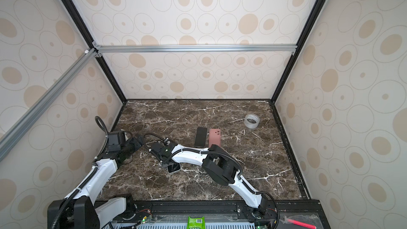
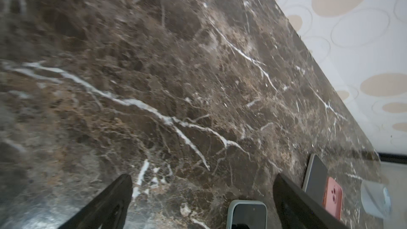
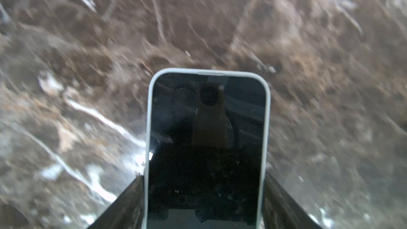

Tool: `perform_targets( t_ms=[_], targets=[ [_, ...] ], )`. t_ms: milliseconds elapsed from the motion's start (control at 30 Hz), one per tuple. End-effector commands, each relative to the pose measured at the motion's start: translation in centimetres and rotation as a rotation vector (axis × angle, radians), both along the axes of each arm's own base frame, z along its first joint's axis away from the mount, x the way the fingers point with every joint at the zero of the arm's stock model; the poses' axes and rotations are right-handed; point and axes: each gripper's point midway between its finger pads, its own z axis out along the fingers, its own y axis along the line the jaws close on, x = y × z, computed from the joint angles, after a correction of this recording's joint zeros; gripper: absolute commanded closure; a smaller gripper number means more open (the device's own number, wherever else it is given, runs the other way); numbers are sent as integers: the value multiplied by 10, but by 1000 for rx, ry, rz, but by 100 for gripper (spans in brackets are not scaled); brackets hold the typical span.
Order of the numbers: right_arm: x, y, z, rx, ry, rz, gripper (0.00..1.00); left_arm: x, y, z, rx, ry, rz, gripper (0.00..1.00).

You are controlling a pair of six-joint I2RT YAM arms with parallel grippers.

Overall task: Take the phone out of the phone case
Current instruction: Move the phone to the center of the table, then pick up the phone from the center of the table.

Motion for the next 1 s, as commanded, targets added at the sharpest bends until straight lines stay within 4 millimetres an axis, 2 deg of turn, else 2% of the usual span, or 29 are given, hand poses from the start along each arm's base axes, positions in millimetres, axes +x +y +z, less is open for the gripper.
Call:
perform_targets(
  t_ms=[0, 167, 333, 433, 633, 767, 967],
  targets=[
    [-12, -29, -7, -39, 15, -11, 31, 16, -21, 23, -11, -71, -1, 1],
    [-22, -50, -6, 4, 24, -24, 31, 29, -71, 21, -47, -101, -116, 1],
    [-26, -54, -4, 145, 55, -57, 31, 36, -121, 16, -120, -135, -242, 1],
    [-24, -54, -5, 240, 85, -87, 31, 38, -143, 17, -181, -159, -306, 1],
    [-19, -53, -2, 414, 127, -131, 32, 28, -166, 7, -247, -128, -384, 1],
    [-17, -50, 4, 465, 116, -126, 31, 17, -181, 0, -327, -122, -424, 1],
    [-12, -50, 7, 524, 103, -146, 31, 2, -200, -29, -356, -45, -458, 11]
  ],
)
